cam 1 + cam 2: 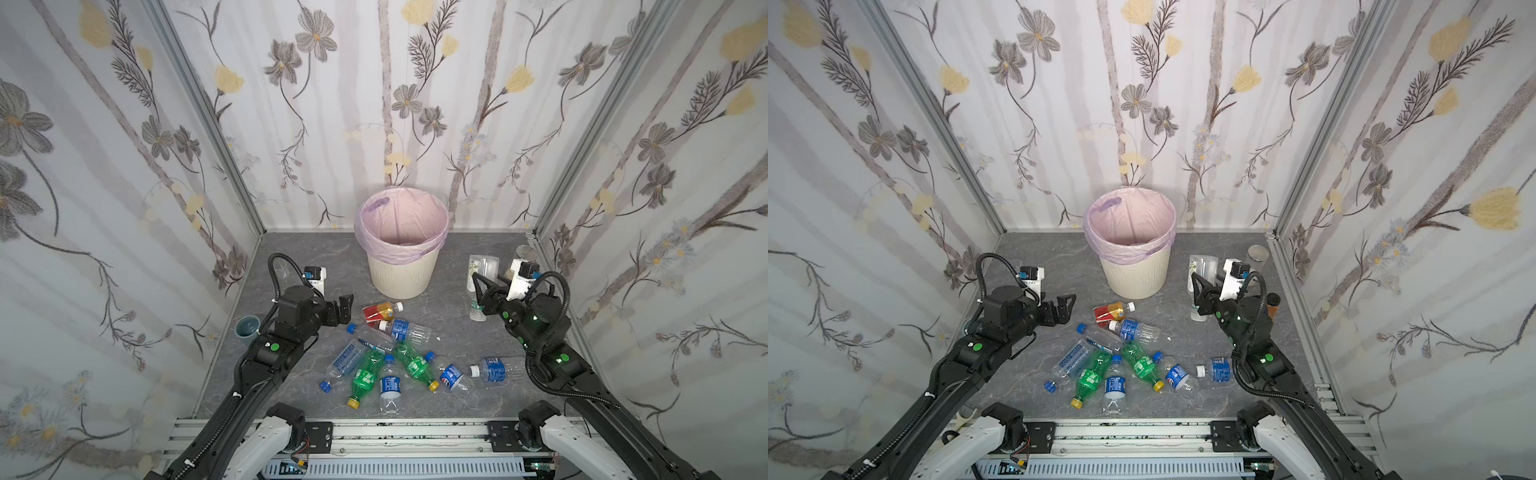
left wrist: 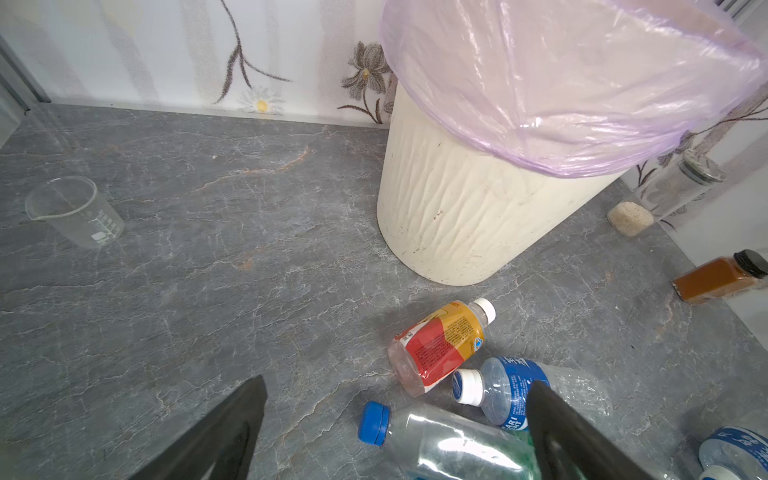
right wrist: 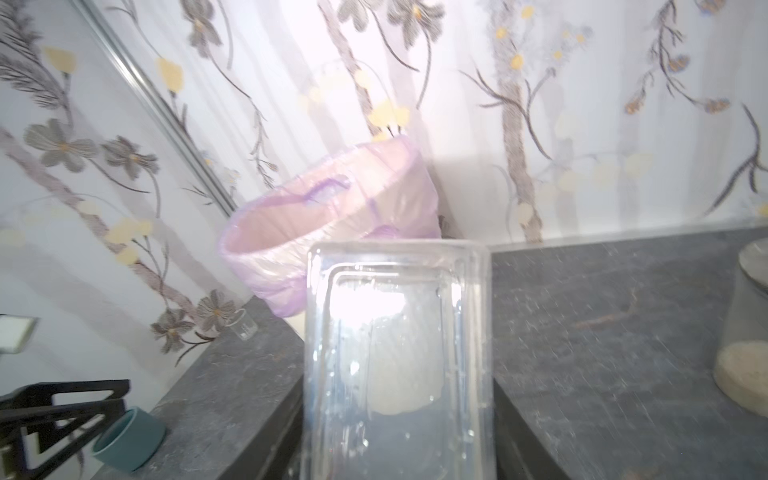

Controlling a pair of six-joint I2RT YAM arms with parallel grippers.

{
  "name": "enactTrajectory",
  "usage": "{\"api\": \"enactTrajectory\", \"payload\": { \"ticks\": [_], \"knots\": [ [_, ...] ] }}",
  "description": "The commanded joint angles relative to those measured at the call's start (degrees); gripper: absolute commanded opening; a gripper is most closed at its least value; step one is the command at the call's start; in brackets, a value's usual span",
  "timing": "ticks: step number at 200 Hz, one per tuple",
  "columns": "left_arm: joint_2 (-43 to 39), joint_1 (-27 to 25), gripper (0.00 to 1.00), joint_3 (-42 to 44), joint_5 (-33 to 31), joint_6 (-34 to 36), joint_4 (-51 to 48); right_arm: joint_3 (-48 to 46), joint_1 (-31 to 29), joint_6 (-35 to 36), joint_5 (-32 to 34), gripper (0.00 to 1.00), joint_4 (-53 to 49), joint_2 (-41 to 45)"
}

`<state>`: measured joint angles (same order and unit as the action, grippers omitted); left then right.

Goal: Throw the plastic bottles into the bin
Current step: 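Lift the clear bottle over the bin and open the right gripper, then grasp a clear blue-capped bottle in the pile with the left gripper while the right withdraws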

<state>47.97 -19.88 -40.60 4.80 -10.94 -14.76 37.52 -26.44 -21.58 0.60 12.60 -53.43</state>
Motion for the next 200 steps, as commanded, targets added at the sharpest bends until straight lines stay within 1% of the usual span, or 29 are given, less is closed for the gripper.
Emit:
{"api": "enactTrajectory", "payload": {
  "ticks": [1,17,27,30,33,42,46,52,56,64,76,91,102,119,122,134,150,160,177,200],
  "knots": [
    [0.18,0.09,0.98,-0.01,1.71,-0.74,0.88,9.69,-1.26,3.67,-4.11,0.32,2.00,-5.83],
    [0.98,-0.01,0.98,-0.72,0.91,-1.03,0.75,20.78,-1.89,3.88,-6.65,0.32,2.04,-16.31],
    [1.55,-0.02,0.98,-1.42,0.67,-0.96,0.66,29.67,-2.72,3.36,-6.65,0.33,0.66,-23.98],
    [1.68,0.01,0.98,-1.61,0.58,-0.85,0.62,32.54,-2.95,3.23,-6.85,0.36,0.03,-26.65],
    [1.89,0.02,0.98,-1.80,0.44,-0.76,0.57,35.62,-3.14,3.12,-7.10,0.41,-0.89,-29.23],
    [2.25,-0.01,0.98,-2.41,0.30,-0.62,0.24,45.42,-3.53,2.58,-7.67,0.65,-5.55,-36.92],
    [2.45,0.00,0.98,-2.69,0.30,-0.43,0.04,49.68,-3.62,2.15,-8.04,0.72,-7.83,-41.15],
    [2.62,0.00,0.98,-3.09,0.32,-0.18,-0.28,55.45,-3.69,1.27,-8.65,0.78,-11.97,-45.43],
    [2.73,0.00,0.98,-3.43,0.29,0.15,-0.67,58.71,-3.65,1.09,-8.90,0.80,-14.74,-47.68],
    [2.83,0.01,0.98,-4.35,-0.02,0.94,-1.73,61.22,-3.76,0.50,-9.03,0.83,-16.84,-49.92],
    [2.88,0.01,0.98,-6.15,-0.84,3.16,-3.98,58.27,-3.81,-0.50,-9.03,0.86,-14.53,-49.39],
    [3.08,-0.04,0.98,-8.28,-3.23,6.47,-6.57,51.26,-3.82,-0.47,-8.36,0.89,-10.16,-45.54],
    [3.82,-0.06,0.98,-9.80,-3.37,8.82,-8.34,46.97,-3.65,-0.30,-7.53,0.89,-8.37,-42.57],
    [5.71,-0.11,0.98,-11.67,-1.85,12.11,-10.83,41.35,-3.38,0.12,-6.84,0.90,-8.25,-38.37],
    [6.04,-0.08,0.98,-11.89,-1.47,12.65,-11.35,40.16,-3.36,0.14,-6.84,0.90,-8.07,-36.33],
    [7.45,-0.15,0.96,-12.56,0.65,15.47,-13.63,35.17,-3.26,0.23,-6.78,0.91,-7.17,-32.56],
    [9.37,-1.32,0.96,-12.79,4.04,21.05,-18.45,28.35,-2.71,0.05,-6.68,0.93,-6.29,-27.61],
    [10.64,-3.17,0.96,-13.08,2.19,24.07,-21.41,24.43,-2.36,-0.27,-6.41,0.93,-6.10,-24.73],
    [12.58,-5.82,0.97,-12.92,-2.81,25.90,-23.48,18.47,-1.40,-1.08,-5.88,0.93,-5.47,-20.39],
    [16.29,-8.06,0.96,-12.29,-2.34,27.21,-25.07,11.44,0.47,-2.64,-6.11,0.94,-3.70,-15.13]
  ]
}}
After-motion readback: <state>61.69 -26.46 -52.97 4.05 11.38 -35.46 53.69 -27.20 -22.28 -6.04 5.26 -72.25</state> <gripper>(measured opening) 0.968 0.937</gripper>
